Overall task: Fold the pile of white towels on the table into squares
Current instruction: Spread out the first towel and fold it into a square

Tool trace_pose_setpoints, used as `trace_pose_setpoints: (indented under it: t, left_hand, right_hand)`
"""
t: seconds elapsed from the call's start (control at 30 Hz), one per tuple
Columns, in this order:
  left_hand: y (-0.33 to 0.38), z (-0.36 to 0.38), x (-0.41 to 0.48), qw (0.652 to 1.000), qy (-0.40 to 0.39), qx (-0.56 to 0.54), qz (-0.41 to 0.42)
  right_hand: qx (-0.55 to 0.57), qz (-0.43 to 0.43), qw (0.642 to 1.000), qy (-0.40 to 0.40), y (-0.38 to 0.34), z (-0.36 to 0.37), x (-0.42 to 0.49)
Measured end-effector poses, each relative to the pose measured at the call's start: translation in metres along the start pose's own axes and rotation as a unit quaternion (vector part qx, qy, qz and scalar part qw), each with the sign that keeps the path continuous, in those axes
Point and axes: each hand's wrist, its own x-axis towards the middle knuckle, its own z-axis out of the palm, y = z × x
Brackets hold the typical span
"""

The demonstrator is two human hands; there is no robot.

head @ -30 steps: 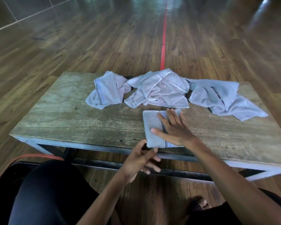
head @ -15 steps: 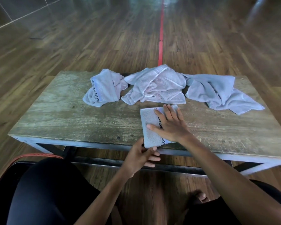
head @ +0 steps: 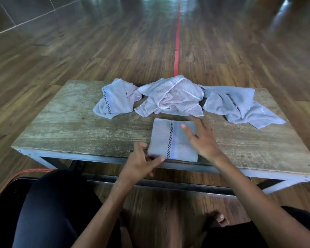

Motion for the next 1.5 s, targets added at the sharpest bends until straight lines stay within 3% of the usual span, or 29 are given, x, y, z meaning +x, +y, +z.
trace_pose_setpoints:
  t: [0.1,0.17,0.27,0.33,0.5,0.6,1.07,1.37,1.43,1.5]
  left_hand:
    - [0.007,-0.011,0.005,0.98,0.111,0.163,0.04]
    - [0.017,-0.006,0.011,0.968,0.148,0.186,0.087]
    - [0.029,0.019,0.027,0.935,0.115,0.256,0.218]
    - [0.036,0.034,0.043,0.9,0.078,0.344,0.256]
    - [0.037,0.052,0.077,0.855,-0.047,0.461,0.233]
    - [0.027,0.058,0.082,0.838,-0.038,0.496,0.224]
    - [0.025,0.063,0.089,0.856,-0.017,0.479,0.193]
    - [0.027,0.059,0.09,0.861,-0.033,0.468,0.195]
    - [0.029,0.054,0.089,0.88,-0.036,0.426,0.206]
    - [0.031,0.047,0.084,0.901,-0.019,0.379,0.21]
  right_hand:
    - [0.07,0.052,0.995,0.046,0.02,-0.01,-0.025]
    - [0.09,0.08,0.99,0.068,0.03,-0.007,-0.041]
    - [0.099,0.114,0.984,0.1,0.035,0.01,-0.063]
    - [0.097,0.113,0.981,0.126,0.034,0.022,-0.075]
    - [0.067,0.133,0.978,0.145,0.029,0.036,-0.083]
    - [0.071,0.139,0.979,0.13,0.027,0.038,-0.08]
    - [0.02,0.16,0.987,0.021,0.027,0.027,-0.072]
    - [-0.004,0.173,0.985,0.014,0.03,0.011,-0.07]
    - [0.009,0.188,0.982,0.007,0.032,0.001,-0.06]
    - [0.052,0.196,0.978,0.053,0.029,-0.006,-0.046]
